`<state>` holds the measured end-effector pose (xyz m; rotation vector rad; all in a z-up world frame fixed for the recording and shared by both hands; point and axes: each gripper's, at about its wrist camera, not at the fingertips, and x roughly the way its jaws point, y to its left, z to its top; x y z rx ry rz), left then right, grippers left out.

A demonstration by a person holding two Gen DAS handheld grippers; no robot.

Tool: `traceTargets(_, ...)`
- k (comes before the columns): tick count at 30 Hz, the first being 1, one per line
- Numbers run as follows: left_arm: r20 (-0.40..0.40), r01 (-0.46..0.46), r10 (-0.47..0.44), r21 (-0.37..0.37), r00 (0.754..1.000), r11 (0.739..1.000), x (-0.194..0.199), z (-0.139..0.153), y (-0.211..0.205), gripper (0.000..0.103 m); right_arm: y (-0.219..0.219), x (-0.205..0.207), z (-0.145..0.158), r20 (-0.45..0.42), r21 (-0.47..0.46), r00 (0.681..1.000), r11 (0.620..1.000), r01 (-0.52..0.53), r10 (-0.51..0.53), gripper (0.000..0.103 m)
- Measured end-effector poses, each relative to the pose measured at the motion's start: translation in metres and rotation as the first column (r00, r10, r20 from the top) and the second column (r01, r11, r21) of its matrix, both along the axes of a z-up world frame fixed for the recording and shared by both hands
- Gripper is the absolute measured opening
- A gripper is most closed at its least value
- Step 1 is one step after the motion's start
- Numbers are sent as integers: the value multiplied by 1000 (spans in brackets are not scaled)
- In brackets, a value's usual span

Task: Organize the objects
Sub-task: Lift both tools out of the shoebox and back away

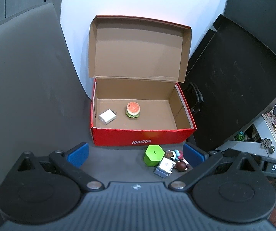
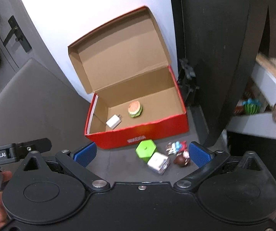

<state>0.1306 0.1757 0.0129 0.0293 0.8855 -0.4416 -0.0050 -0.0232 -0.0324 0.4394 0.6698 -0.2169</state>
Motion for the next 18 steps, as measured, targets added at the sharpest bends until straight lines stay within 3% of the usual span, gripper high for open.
traceTargets(18, -22, 41, -41, -33, 999, 999, 10, -21, -18, 102, -1, 9, -33, -8, 71, 1000, 997, 24, -24, 101)
